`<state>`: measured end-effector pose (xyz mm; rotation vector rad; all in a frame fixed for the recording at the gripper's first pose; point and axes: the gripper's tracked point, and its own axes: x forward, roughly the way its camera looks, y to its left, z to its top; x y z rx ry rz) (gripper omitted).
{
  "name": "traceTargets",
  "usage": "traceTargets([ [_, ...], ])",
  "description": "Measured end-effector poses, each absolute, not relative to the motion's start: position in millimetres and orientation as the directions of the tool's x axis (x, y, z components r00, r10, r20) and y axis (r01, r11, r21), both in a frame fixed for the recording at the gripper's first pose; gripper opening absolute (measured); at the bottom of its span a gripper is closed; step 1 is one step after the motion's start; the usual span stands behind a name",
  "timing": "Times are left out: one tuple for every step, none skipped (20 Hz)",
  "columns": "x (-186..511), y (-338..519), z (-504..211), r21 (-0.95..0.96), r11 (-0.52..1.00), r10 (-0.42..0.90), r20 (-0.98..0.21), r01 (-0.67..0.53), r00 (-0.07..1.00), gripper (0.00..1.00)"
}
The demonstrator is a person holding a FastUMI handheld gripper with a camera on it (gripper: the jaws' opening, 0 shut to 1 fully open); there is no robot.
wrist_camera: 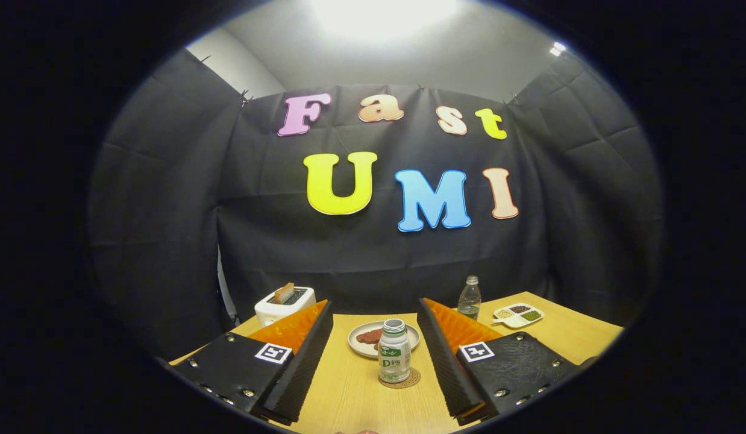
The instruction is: Take the bottle from table, then pour the juice into the cup, finally place the bottle on the coaster
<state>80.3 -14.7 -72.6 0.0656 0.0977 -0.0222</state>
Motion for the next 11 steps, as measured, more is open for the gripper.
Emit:
traceTargets([
  [76,-13,-69,0.067,0.998,-0.011,-0.093,0.018,0.996,0.86],
  [69,-13,-67,0.069,0.998,-0.007,-0.09,0.013,0.996,0.86],
  [65,-13,-66,0.073,0.997,-0.003,-0.088,0.01,0.996,0.86],
  [63,-11,-65,0.077,0.997,0.003,-0.088,0.004,0.996,0.86],
  [60,-12,-64,0.076,0.997,0.003,-0.089,0.004,0.996,0.86],
  [57,-12,-63,0.071,0.997,0.006,-0.088,0.0,0.996,0.86],
  [56,-11,-60,0.067,0.998,0.011,-0.086,-0.005,0.996,0.86],
  [54,-10,-59,0.062,0.998,0.014,-0.083,-0.009,0.996,0.86],
  [53,-10,-57,0.058,0.998,0.015,-0.082,-0.01,0.996,0.86],
  [52,-10,-56,0.057,0.998,0.017,-0.077,-0.013,0.997,0.86],
  [51,-10,-54,0.06,0.998,0.019,-0.074,-0.015,0.997,0.86],
])
